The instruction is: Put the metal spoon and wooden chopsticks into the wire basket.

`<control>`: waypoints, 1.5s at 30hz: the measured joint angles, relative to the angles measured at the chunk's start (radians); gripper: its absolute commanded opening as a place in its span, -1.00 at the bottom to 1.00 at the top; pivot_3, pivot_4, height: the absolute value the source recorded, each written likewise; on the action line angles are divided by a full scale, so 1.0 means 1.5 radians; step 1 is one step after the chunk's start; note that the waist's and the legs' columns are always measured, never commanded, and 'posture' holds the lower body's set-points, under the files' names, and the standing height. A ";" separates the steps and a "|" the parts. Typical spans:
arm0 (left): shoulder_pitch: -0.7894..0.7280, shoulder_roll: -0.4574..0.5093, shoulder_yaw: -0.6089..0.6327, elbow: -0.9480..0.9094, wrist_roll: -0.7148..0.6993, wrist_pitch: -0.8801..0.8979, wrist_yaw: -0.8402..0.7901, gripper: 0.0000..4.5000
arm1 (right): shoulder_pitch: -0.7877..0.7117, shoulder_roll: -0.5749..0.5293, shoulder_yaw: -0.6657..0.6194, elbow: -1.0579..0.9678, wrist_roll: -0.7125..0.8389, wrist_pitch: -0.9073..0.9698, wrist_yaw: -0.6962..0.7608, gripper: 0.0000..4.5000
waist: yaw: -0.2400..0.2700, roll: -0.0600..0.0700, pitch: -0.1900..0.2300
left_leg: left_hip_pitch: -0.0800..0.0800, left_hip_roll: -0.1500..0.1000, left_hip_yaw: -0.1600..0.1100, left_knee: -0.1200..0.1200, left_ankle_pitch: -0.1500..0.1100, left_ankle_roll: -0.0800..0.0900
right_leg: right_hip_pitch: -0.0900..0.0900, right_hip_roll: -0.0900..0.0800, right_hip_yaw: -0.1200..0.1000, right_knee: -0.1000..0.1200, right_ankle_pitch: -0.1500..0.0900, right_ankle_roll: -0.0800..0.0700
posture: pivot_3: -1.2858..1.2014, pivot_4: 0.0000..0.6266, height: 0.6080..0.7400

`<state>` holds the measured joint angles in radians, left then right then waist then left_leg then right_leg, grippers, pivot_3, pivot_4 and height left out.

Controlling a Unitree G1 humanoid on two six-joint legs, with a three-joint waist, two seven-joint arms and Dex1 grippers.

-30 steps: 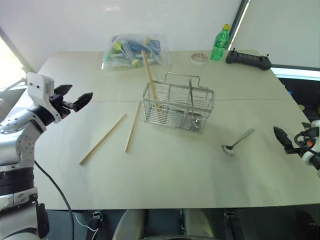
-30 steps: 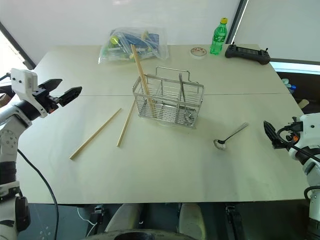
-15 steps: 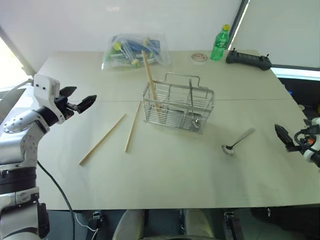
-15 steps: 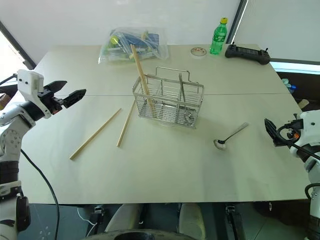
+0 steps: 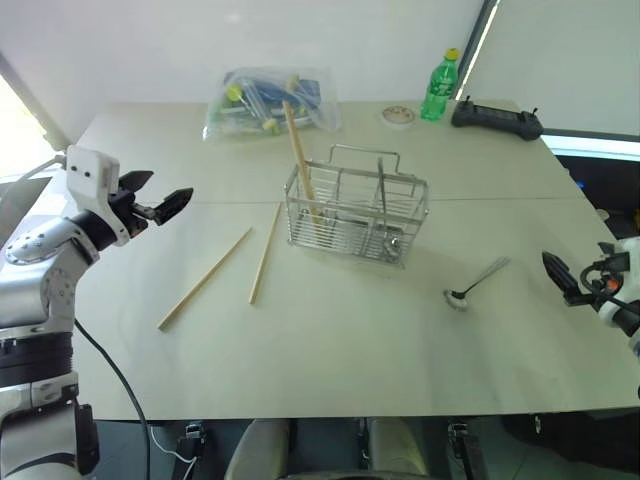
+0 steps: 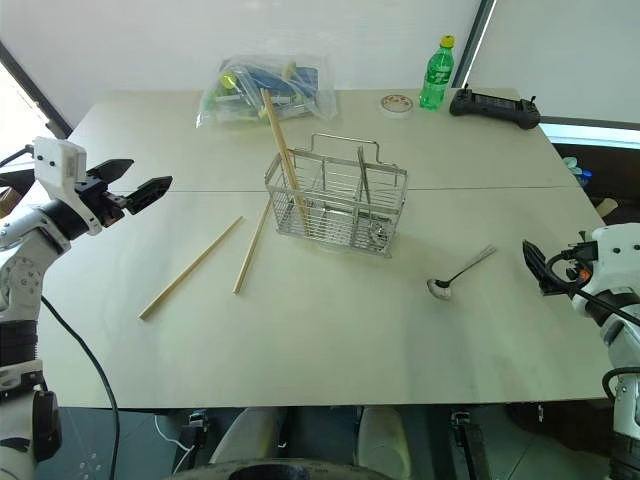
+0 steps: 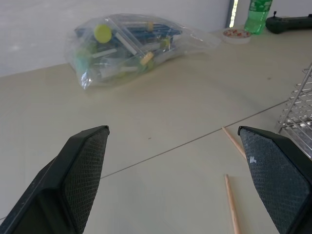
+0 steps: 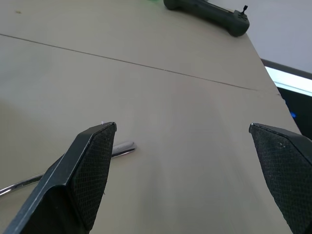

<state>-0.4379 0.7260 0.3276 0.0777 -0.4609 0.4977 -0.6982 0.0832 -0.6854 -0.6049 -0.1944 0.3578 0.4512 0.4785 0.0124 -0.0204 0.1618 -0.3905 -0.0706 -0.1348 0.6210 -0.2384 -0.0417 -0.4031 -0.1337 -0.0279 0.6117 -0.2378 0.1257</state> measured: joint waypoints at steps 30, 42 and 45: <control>-0.105 0.070 -0.237 -0.289 -0.226 0.217 -0.315 0.99 | -0.345 -0.243 0.429 0.393 -0.167 -0.305 0.533 1.00 | -0.017 0.001 0.003 | 0.000 0.000 0.002 0.001 0.000 0.000 | 0.001 0.000 0.000 -0.001 0.000 0.000 | 0.03 -0.52 0.25; -0.119 0.058 -0.262 -0.287 -0.209 0.214 -0.328 0.99 | -0.568 -0.169 0.582 0.659 -0.303 -0.485 0.674 1.00 | -0.018 0.001 0.004 | 0.001 -0.001 0.001 0.000 0.000 0.000 | 0.001 0.001 0.000 0.000 0.000 0.001 | 0.03 -0.52 0.25; -0.118 0.058 -0.260 -0.291 -0.210 0.217 -0.322 0.99 | -0.585 -0.155 0.597 0.686 -0.316 -0.508 0.699 1.00 | -0.017 0.001 0.004 | 0.001 -0.001 0.001 0.000 0.000 0.000 | 0.001 0.000 0.000 -0.001 0.001 0.002 | 0.03 -0.52 0.25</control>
<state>-0.6147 0.8132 -0.0629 -0.3594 -0.7764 0.8231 -1.1815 -0.7945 -0.9173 0.2908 0.8351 -0.1161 -0.3115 1.5274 -0.0128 -0.0191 0.1675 -0.3895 -0.0725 -0.1328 0.6212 -0.2385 -0.0416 -0.4014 -0.1330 -0.0275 0.6109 -0.2360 0.1291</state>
